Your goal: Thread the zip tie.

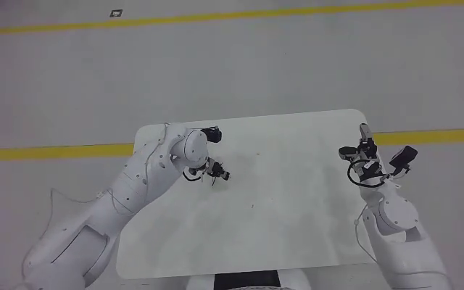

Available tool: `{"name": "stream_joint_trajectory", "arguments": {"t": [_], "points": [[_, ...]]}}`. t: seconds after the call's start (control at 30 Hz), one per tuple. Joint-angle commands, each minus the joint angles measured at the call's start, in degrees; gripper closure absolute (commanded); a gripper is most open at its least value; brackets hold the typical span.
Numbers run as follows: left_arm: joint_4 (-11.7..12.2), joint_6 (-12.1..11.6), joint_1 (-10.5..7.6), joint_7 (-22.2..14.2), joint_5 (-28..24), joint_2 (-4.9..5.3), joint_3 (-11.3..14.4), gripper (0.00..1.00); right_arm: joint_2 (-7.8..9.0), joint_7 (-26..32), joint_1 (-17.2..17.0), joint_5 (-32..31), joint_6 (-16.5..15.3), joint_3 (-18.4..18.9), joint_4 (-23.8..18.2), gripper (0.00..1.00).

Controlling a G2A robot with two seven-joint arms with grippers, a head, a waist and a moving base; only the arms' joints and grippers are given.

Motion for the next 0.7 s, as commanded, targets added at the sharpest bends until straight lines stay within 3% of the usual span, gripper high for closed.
{"name": "stream_joint_trajectory", "arguments": {"t": [0.0,0.07,0.13,0.17,0.33,0.67], "points": [[0.0,0.0,-0.01,0.0,0.0,0.0,0.0,0.0,0.0,0.0,0.0,0.0,0.0,0.0,0.0,0.0],[-0.6,-0.1,-0.34,0.1,3.1,-0.02,1.2,0.0,0.0,0.0,0.0,0.0,0.0,0.0,0.0,0.0],[-1.0,3.1,-0.91,0.0,5.5,-0.25,3.3,0.0,0.0,0.0,0.0,0.0,0.0,0.0,0.0,0.0],[-1.0,3.1,-1.62,0.0,6.0,-0.38,4.3,0.0,0.0,0.0,0.0,0.0,0.0,0.0,0.0,0.0],[2.9,3.1,-5.99,0.0,3.8,-1.5,10.1,0.0,0.0,0.0,0.0,0.0,0.0,0.0,0.0,0.0],[2.8,3.0,-6.0,1.3,3.0,-1.62,10.2,0.0,0.0,0.0,0.0,0.0,0.0,0.0,0.0,0.0]]}}
